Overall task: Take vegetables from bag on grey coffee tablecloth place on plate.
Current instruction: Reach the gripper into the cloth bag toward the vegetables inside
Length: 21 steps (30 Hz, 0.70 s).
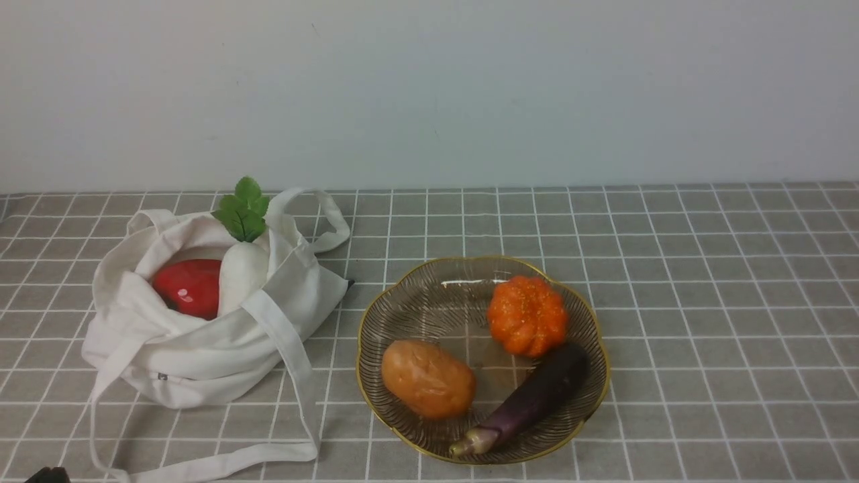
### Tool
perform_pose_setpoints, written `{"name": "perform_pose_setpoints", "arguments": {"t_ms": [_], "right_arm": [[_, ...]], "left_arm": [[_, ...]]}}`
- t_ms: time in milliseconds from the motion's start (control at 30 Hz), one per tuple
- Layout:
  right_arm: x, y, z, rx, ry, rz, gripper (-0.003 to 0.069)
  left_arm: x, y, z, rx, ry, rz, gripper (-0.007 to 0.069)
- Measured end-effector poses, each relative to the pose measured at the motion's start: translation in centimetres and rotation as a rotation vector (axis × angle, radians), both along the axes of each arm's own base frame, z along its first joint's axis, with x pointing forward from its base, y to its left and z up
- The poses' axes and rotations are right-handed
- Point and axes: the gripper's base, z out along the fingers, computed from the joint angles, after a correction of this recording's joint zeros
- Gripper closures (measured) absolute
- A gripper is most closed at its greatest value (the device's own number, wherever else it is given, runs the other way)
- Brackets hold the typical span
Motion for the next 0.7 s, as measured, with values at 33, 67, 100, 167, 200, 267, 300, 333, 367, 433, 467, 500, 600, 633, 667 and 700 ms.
{"name": "perform_pose_setpoints", "arguments": {"t_ms": [33,67,100,167,200,267,300,333,367,433,467,500,600,633,667,700], "right_arm": [[0.0,0.0,0.0,0.0,0.0,0.0,0.0678],[0.0,0.0,0.0,0.0,0.0,0.0,0.0678],[0.0,0.0,0.0,0.0,0.0,0.0,0.0678],[0.0,0.0,0.0,0.0,0.0,0.0,0.0678],[0.0,0.0,0.0,0.0,0.0,0.0,0.0678],[0.0,0.0,0.0,0.0,0.0,0.0,0.0678],[0.0,0.0,0.0,0.0,0.0,0.0,0.0678],[0.0,0.0,0.0,0.0,0.0,0.0,0.0678],[0.0,0.0,0.0,0.0,0.0,0.0,0.0678],[0.0,0.0,0.0,0.0,0.0,0.0,0.0678],[0.0,0.0,0.0,0.0,0.0,0.0,0.0678],[0.0,0.0,0.0,0.0,0.0,0.0,0.0678],[0.0,0.0,0.0,0.0,0.0,0.0,0.0678],[0.0,0.0,0.0,0.0,0.0,0.0,0.0678],[0.0,0.0,0.0,0.0,0.0,0.0,0.0678],[0.0,0.0,0.0,0.0,0.0,0.0,0.0678]], "left_arm": [[0.1,-0.1,0.3,-0.085,-0.026,0.008,0.0629],[0.1,-0.1,0.7,-0.163,-0.057,0.017,0.0629],[0.2,-0.1,1.1,-0.238,-0.091,0.029,0.0629],[0.2,0.2,1.9,-0.366,-0.172,0.061,0.0629],[0.2,0.6,2.6,-0.421,-0.256,0.098,0.0629],[0.1,1.4,3.6,-0.498,-0.379,0.16,0.0629],[-0.1,1.9,4.2,-0.525,-0.452,0.198,0.0629],[-0.3,2.3,4.9,-0.551,-0.508,0.223,0.0629],[-0.5,2.5,5.8,-0.574,-0.552,0.234,0.0629],[-0.6,2.4,7.8,-0.559,-0.573,0.222,0.0629],[-0.6,2.4,8.1,-0.556,-0.578,0.217,0.0629],[-0.3,2.0,9.7,-0.506,-0.548,0.19,0.0629],[1.3,0.9,12.3,-0.352,-0.394,0.109,0.0629],[2.3,0.5,13.0,-0.304,-0.319,0.078,0.0629],[3.4,0.1,13.6,-0.259,-0.235,0.044,0.0629],[4.3,-0.3,14.4,-0.222,-0.175,0.012,0.0629]]}}
